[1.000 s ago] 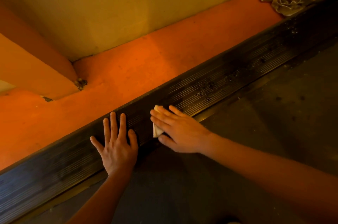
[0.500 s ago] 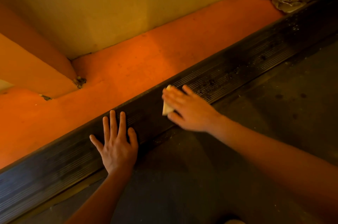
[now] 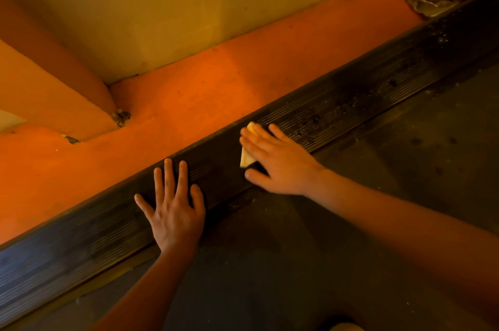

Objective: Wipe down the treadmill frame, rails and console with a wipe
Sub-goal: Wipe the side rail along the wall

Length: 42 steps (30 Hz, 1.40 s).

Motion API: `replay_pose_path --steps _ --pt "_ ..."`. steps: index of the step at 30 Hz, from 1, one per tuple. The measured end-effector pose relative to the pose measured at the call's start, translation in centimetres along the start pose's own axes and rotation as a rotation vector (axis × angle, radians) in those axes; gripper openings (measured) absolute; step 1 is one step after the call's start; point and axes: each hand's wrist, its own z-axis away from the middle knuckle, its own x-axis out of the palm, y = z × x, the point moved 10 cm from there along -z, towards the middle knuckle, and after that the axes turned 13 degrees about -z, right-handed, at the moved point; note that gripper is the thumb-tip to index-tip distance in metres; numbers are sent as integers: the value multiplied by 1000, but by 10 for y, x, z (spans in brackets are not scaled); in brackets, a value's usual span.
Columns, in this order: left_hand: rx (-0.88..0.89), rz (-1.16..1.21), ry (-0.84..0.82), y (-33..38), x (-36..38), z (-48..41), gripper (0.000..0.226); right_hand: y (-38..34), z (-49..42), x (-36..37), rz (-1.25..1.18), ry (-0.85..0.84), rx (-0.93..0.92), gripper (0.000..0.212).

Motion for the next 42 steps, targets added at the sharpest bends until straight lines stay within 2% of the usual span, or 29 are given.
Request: replay_pose_path --steps 2,4,5,8,10,13,15,19,21,25,27,31,33,35,37,42 --pt "-4 5 2 0 0 0 62 -33 19 28 10 -103 -141 77" --pt "-12 0 4 -1 -2 0 62 -35 26 35 17 -140 -183 76" --pt "-9 1 5 -1 -2 0 62 -26 21 25 21 -104 -166 75" --pt "4 7 5 1 -2 0 62 22 -2 -12 17 22 45 74" --pt "-6 2 0 0 -1 0 61 19 -8 -13 8 38 87 77" --pt "-17 5 -2 -1 0 1 58 -33 7 22 -15 -49 -100 76" --pt "-25 8 -1 -3 0 1 58 -37 14 29 -21 -88 -139 74" --pt "-4 8 6 1 -2 -1 61 16 -6 -10 2 8 54 75" --pt "2 8 7 2 -2 -1 61 18 -7 -11 5 25 85 78" --pt "-15 12 8 -1 -2 1 57 -26 21 29 3 -82 -128 77" --pt "-14 9 10 -2 -2 1 58 -16 21 24 36 -96 -145 76" --pt "4 15 5 1 -1 -1 62 33 -2 -23 48 29 72 77" --pt "4 15 5 0 -1 0 61 14 2 -12 46 2 9 80" --pt "-5 17 8 -1 -1 1 58 -21 21 20 45 -99 -149 79" --pt "-14 12 8 -2 -1 0 57 -26 32 31 50 -153 -192 76" --pt "-2 19 4 1 -2 0 60 31 7 -17 36 26 68 77"
